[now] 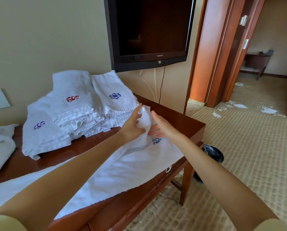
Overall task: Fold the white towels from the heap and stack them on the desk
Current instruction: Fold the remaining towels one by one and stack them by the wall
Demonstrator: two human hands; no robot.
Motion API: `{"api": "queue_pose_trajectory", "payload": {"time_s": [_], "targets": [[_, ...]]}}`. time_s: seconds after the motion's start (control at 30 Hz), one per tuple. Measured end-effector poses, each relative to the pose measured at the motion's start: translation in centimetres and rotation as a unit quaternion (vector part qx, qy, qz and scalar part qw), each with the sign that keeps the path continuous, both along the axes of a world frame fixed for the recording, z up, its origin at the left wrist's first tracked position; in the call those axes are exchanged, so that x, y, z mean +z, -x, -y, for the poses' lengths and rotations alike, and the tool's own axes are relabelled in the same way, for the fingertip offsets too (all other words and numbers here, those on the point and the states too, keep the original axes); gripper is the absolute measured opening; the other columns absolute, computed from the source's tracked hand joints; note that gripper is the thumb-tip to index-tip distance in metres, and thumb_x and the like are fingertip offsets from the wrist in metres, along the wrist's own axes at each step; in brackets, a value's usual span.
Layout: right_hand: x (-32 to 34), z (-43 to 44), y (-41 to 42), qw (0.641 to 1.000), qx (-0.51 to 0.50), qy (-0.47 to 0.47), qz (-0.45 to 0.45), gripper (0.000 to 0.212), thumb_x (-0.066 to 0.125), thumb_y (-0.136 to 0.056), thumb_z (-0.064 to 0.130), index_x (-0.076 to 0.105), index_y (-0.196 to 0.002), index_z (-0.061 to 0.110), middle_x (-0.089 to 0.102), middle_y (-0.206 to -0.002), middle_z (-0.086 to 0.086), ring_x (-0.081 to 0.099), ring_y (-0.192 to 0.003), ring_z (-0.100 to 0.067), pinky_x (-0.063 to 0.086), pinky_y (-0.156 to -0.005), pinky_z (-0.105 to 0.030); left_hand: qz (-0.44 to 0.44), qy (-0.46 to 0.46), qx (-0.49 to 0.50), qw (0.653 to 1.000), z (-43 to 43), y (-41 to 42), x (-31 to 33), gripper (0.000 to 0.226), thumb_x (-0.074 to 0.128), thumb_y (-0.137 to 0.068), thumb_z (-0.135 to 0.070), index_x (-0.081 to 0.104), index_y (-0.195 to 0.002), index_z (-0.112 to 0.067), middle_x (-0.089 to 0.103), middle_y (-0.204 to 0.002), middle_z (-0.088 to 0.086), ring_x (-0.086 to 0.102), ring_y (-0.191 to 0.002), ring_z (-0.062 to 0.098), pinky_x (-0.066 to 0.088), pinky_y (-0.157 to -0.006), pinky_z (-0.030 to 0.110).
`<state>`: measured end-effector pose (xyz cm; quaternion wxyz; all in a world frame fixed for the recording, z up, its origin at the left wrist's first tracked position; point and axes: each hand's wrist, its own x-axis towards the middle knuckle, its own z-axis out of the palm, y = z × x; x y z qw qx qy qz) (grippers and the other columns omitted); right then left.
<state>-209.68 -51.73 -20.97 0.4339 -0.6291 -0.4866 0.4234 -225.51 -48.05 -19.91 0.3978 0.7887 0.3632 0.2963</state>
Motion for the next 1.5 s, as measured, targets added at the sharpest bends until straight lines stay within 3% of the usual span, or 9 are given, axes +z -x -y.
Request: {"api": "queue_pose_trajectory", "payload": {"time_s": [0.27,0.37,0.47,0.67,0.9,1.07,1.2,1.37,1.5], "targets": [[-0.1,1.2,-0.1,0.995,0.045,0.021,-0.088,0.081,0.061,-0.07,0.077,0.04,-0.137,0.038,0.072,-0.111,0.001,0.07,-0.099,-0.016,0.057,-0.084,-0.037,-0.043,0.016,-0.102,0.994,1.6,0.3,-1.6,0.109,0.051,-0.08,0.02,-0.015,-0.15,-0.032,0.037,-0.135,-0.012,0.048,-0.107,-0.012,0.047,-0.081,0.017],[0.0,1.5,-0.3,0.993,0.008,0.018,-0.12,0.053,0.069,-0.082,0.054,0.05,-0.125,0.03,0.073,-0.104,-0.005,0.072,-0.094,-0.02,0.058,-0.085,-0.04,-0.069,-0.007,-0.12,0.99,2.7,0.0,-2.4,0.111,0.055,-0.078,0.015,-0.015,-0.151,-0.031,0.03,-0.147,-0.011,0.046,-0.11,-0.016,0.046,-0.078,0.01],[-0.5,1.3,-0.6,0.979,-0.102,0.032,-0.175,0.027,0.065,-0.091,0.032,0.058,-0.114,0.02,0.068,-0.104,-0.014,0.069,-0.092,-0.026,0.055,-0.087,-0.042,-0.125,-0.065,-0.112,0.984,3.6,0.3,-3.6,0.111,0.059,-0.077,0.011,-0.013,-0.151,-0.028,0.035,-0.15,-0.003,0.053,-0.112,0.01,0.043,-0.074,0.008],[-1.3,2.6,-2.7,0.931,-0.216,0.036,-0.292,0.014,0.05,-0.094,0.002,0.061,-0.1,0.009,0.063,-0.085,-0.012,0.061,-0.073,-0.023,0.055,-0.045,-0.028,-0.322,-0.316,-0.01,0.892,5.6,2.8,-5.3,0.092,0.057,-0.084,-0.012,-0.001,-0.153,-0.028,0.035,-0.147,0.001,0.038,-0.13,0.023,0.034,-0.103,0.033],[-1.2,4.6,-4.1,0.913,-0.224,-0.032,-0.338,0.033,0.037,-0.104,0.018,0.052,-0.13,0.005,0.055,-0.13,-0.013,0.06,-0.083,-0.016,0.053,-0.063,-0.023,-0.35,-0.32,0.016,0.88,5.8,6.4,-5.4,0.083,0.041,-0.084,0.009,0.011,-0.154,-0.025,0.018,-0.16,-0.002,0.021,-0.146,0.019,0.023,-0.115,0.029],[-1.9,6.5,-4.2,0.901,-0.213,-0.044,-0.375,0.039,0.036,-0.105,0.018,0.041,-0.141,0.007,0.046,-0.145,-0.011,0.046,-0.131,-0.024,0.043,-0.094,-0.028,-0.245,-0.411,-0.066,0.876,6.7,7.3,-4.6,0.074,0.033,-0.081,0.002,0.027,-0.151,-0.022,0.021,-0.158,0.003,0.012,-0.147,0.024,0.003,-0.118,0.041],[-4.0,8.0,-4.9,0.889,-0.255,-0.011,-0.38,0.037,0.044,-0.103,0.023,0.046,-0.14,0.02,0.049,-0.143,-0.003,0.049,-0.129,-0.019,0.044,-0.095,-0.026,-0.363,-0.354,-0.156,0.847,8.2,7.6,-5.1,0.075,0.033,-0.092,-0.002,0.001,-0.15,-0.036,-0.009,-0.158,-0.007,-0.012,-0.146,0.011,-0.01,-0.119,0.034],[-7.4,9.7,-5.1,0.85,-0.351,0.058,-0.388,0.032,0.056,-0.097,0.023,0.058,-0.129,0.016,0.06,-0.131,0.001,0.06,-0.083,-0.009,0.046,-0.062,-0.021,-0.404,-0.281,-0.173,0.853,8.9,7.9,-6.8,0.065,0.029,-0.101,-0.018,-0.01,-0.145,-0.046,-0.01,-0.161,-0.008,-0.013,-0.147,0.012,-0.006,-0.121,0.042],[-8.7,10.2,-4.9,0.867,-0.301,0.095,-0.387,0.052,0.064,-0.09,0.044,0.051,-0.131,0.014,0.058,-0.127,-0.008,0.054,-0.121,-0.021,0.044,-0.099,-0.033,-0.423,-0.243,-0.183,0.854,9.3,7.5,-6.6,0.064,0.016,-0.092,-0.066,-0.011,-0.148,-0.048,-0.02,-0.157,-0.012,-0.022,-0.144,0.011,-0.013,-0.118,0.047]]}}
